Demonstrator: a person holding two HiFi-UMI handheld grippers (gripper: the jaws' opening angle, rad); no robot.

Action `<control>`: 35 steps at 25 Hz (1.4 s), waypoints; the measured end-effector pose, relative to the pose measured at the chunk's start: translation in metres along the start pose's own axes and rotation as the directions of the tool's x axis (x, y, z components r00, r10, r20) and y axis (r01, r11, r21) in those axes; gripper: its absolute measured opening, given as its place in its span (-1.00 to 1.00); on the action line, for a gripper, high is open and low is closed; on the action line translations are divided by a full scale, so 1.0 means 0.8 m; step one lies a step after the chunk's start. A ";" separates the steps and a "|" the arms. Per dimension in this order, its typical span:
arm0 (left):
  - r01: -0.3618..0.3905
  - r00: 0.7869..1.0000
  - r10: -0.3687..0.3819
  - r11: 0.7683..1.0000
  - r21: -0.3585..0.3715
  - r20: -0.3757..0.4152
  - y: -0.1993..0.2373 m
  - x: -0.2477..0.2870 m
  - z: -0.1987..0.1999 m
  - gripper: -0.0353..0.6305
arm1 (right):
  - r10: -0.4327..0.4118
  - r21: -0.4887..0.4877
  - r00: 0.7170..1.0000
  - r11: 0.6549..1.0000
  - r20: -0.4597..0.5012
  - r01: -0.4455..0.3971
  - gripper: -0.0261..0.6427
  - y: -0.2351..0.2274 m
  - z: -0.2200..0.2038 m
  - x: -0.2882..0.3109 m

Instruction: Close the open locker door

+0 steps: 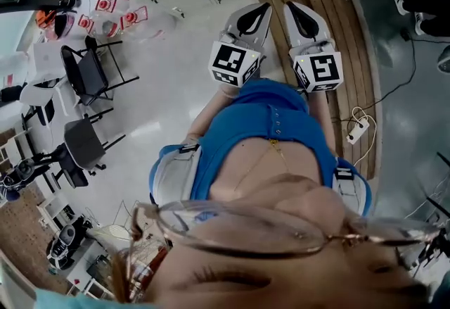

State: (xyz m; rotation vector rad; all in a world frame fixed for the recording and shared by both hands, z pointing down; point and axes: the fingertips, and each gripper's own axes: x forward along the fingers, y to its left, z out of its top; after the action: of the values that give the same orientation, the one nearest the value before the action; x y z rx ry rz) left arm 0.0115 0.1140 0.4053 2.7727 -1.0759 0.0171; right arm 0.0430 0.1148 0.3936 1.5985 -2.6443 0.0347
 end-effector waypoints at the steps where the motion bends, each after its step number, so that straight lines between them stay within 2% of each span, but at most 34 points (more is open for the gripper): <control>1: 0.008 1.000 -0.008 1.000 0.003 0.000 0.008 0.006 0.003 -0.93 | -0.008 0.000 1.000 1.000 0.004 0.008 -0.92 -0.005 0.002 0.009; 11: 0.071 0.997 -0.071 0.997 0.014 -0.013 0.087 0.040 0.018 -0.93 | -0.047 0.002 0.999 0.999 0.011 0.047 -0.92 -0.019 0.004 0.097; 15: 0.086 0.996 -0.086 0.996 0.022 -0.026 0.104 0.043 0.014 -0.93 | -0.063 0.013 0.998 0.998 0.006 0.063 -0.92 -0.020 0.001 0.116; 23: 0.088 0.995 -0.088 0.996 -0.008 -0.039 0.127 0.057 0.006 -0.93 | -0.061 0.022 0.998 0.998 -0.025 0.062 -0.92 -0.024 -0.011 0.141; 35: 0.071 0.997 -0.071 0.997 -0.025 -0.029 0.148 0.136 0.031 -0.93 | -0.068 0.026 0.998 0.997 -0.006 0.069 -0.92 -0.109 0.014 0.181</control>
State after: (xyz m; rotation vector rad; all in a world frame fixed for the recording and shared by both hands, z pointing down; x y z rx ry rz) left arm 0.0110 -0.0488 0.4061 2.7788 -0.9635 0.0359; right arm 0.0531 -0.0543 0.3896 1.6935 -2.5938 0.0713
